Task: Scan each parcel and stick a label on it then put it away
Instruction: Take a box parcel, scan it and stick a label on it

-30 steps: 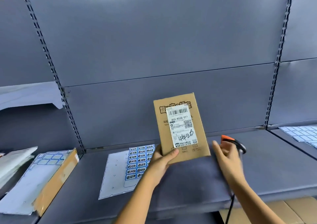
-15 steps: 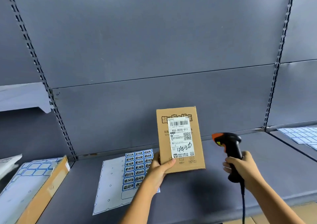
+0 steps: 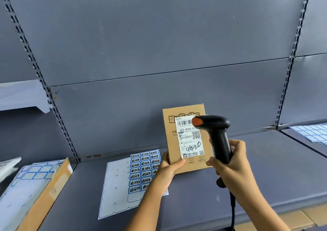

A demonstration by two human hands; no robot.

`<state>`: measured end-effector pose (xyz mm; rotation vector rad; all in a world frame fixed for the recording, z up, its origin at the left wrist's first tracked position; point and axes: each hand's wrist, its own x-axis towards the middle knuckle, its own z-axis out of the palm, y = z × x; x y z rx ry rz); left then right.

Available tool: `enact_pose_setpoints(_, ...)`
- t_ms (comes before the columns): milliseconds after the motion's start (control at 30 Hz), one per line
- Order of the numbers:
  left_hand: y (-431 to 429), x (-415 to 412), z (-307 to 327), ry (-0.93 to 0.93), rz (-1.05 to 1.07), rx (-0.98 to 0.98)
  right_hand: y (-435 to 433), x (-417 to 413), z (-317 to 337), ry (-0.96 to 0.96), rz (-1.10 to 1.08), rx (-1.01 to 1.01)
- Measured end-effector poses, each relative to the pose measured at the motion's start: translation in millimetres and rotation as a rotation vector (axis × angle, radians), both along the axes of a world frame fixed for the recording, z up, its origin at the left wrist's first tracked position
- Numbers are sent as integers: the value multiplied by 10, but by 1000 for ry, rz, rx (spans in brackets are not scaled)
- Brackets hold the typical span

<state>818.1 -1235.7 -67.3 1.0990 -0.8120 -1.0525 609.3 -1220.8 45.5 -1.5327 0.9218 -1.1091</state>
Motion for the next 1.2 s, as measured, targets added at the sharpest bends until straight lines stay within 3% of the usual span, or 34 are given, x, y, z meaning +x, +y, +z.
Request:
enact_pose_setpoints(400, 18, 6, 7, -32, -26, 35, -24, 10, -59, 53, -3, -37)
enact_pose_setpoints(700, 21, -4, 56, 19, -6, 57, -624, -162, -147, -154, -215, 104)
enact_pose_setpoints(967, -2, -5, 80, 4, -3, 86, -1423, -511, -710, -31, -187, 420)
enact_pose_setpoints(1200, 19, -37, 140, 11, 12, 111, -1613, -562, -911, 170, -260, 365)
